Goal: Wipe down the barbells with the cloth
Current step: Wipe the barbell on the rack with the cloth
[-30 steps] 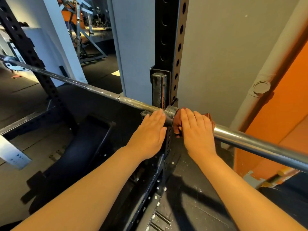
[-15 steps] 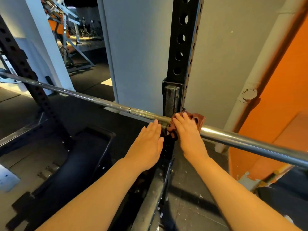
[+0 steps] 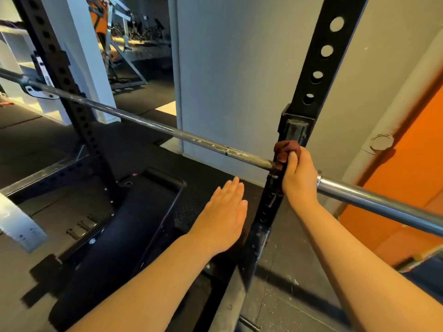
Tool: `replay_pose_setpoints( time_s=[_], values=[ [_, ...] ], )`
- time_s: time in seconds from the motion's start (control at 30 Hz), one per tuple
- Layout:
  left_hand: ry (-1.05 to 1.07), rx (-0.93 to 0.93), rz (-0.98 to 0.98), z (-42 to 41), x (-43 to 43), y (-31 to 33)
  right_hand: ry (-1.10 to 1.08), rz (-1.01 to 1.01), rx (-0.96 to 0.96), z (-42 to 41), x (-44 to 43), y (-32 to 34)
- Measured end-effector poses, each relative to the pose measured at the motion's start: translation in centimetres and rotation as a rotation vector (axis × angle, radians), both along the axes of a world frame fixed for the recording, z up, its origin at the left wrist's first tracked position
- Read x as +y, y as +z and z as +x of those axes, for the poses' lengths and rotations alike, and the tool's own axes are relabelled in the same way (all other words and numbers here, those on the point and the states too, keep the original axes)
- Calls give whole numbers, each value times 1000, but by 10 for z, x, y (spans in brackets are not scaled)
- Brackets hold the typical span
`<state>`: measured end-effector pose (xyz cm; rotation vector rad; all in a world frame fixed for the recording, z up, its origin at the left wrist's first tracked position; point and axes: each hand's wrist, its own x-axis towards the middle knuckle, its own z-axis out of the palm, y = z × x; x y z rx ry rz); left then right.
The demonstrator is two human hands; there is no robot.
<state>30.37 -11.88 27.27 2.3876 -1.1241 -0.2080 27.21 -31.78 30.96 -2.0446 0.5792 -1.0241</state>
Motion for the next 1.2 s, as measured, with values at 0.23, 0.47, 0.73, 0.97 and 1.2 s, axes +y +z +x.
replay_pose_setpoints(
  time_s=[0.23, 0.47, 0.73, 0.97, 1.2],
  values=[
    [95, 39, 24, 15, 1, 6, 47, -665, 806, 73, 10, -4],
    [193, 100, 40, 29, -7, -2, 59, -805, 754, 121, 28, -15],
    [313, -25, -44, 63, -13, 0, -20, -767, 876, 110, 13, -18],
    [307, -160, -103, 111, -16, 6, 5, -791, 802, 127, 23, -21],
    [186, -231, -59, 195, -30, -3, -87, -795, 748, 135, 31, -30]
  ],
)
